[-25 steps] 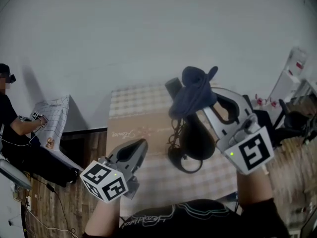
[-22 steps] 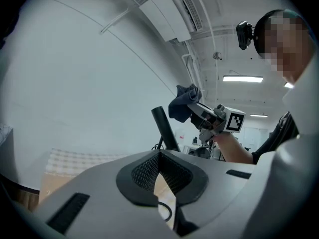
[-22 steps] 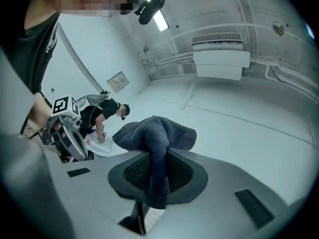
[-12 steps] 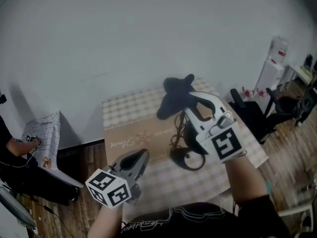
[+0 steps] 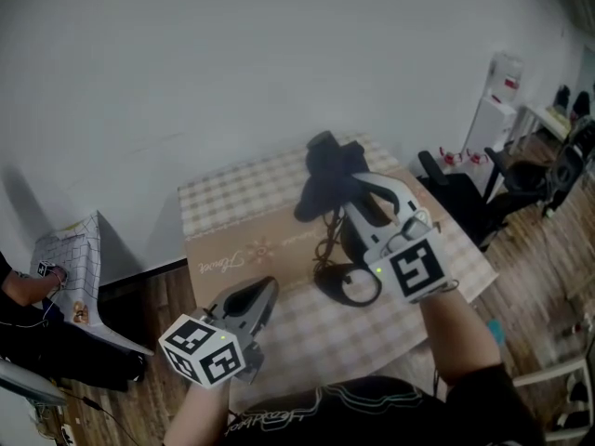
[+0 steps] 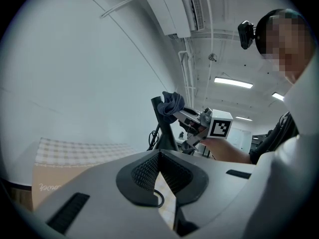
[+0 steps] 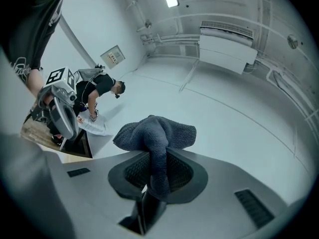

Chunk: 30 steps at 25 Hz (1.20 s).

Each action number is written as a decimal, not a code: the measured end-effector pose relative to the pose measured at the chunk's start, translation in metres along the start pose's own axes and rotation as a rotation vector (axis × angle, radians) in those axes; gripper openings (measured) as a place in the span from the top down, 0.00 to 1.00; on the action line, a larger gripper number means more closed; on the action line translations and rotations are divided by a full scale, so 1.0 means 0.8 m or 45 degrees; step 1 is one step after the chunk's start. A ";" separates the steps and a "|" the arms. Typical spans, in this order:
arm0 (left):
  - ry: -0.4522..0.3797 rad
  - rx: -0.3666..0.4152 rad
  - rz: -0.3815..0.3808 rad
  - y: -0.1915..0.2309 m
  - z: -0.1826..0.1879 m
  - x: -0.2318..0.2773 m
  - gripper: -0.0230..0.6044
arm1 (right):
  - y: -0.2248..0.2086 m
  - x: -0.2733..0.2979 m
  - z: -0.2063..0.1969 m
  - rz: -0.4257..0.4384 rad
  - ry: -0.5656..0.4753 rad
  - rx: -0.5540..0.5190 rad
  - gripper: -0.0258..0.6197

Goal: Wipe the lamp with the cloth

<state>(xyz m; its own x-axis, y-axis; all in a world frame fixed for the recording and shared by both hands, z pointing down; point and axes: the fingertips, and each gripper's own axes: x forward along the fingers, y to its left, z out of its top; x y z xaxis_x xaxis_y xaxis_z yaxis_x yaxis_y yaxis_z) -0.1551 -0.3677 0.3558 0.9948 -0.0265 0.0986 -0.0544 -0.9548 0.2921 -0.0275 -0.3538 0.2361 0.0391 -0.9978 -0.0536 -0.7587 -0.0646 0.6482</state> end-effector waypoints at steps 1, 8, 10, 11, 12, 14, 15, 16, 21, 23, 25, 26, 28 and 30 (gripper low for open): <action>0.001 -0.002 -0.004 0.001 -0.002 0.000 0.96 | 0.002 -0.001 -0.003 -0.004 0.009 -0.002 0.87; 0.019 -0.014 -0.030 -0.005 -0.016 -0.001 0.96 | 0.020 -0.013 -0.024 -0.006 0.079 -0.010 0.87; 0.021 -0.017 -0.031 -0.007 -0.017 -0.004 0.96 | 0.025 -0.017 -0.028 -0.004 0.095 -0.011 0.87; 0.024 -0.022 -0.031 -0.008 -0.018 -0.005 0.96 | 0.027 -0.020 -0.030 -0.005 0.103 -0.008 0.87; 0.027 -0.028 -0.030 -0.009 -0.019 -0.006 0.97 | 0.028 -0.023 -0.032 -0.007 0.112 -0.003 0.87; 0.033 -0.033 -0.032 -0.011 -0.024 -0.006 0.96 | 0.032 -0.027 -0.039 -0.009 0.127 0.008 0.87; 0.036 -0.034 -0.033 -0.012 -0.027 -0.005 0.96 | 0.034 -0.029 -0.043 -0.008 0.134 0.013 0.87; 0.039 -0.034 -0.037 -0.013 -0.030 -0.005 0.96 | 0.036 -0.030 -0.046 -0.007 0.140 0.017 0.87; 0.059 -0.033 -0.048 -0.019 -0.039 -0.004 0.96 | 0.053 -0.038 -0.064 0.000 0.187 0.028 0.87; 0.063 -0.035 -0.046 -0.020 -0.042 -0.006 0.96 | 0.060 -0.041 -0.070 0.008 0.204 0.031 0.87; 0.071 -0.038 -0.045 -0.021 -0.046 -0.006 0.96 | 0.067 -0.045 -0.076 0.019 0.220 0.039 0.87; 0.075 -0.040 -0.045 -0.021 -0.048 -0.005 0.96 | 0.071 -0.046 -0.080 0.026 0.230 0.045 0.87; 0.077 -0.041 -0.046 -0.021 -0.050 -0.004 0.96 | 0.079 -0.049 -0.088 0.040 0.248 0.060 0.87; 0.078 -0.038 -0.050 -0.022 -0.052 -0.002 0.96 | 0.087 -0.053 -0.095 0.052 0.260 0.083 0.87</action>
<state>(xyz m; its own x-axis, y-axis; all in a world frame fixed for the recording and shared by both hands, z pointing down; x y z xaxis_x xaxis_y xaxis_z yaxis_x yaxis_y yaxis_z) -0.1595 -0.3383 0.3895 0.9891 0.0296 0.1443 -0.0192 -0.9455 0.3251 -0.0323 -0.3168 0.3415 0.1335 -0.9823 0.1311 -0.8024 -0.0295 0.5960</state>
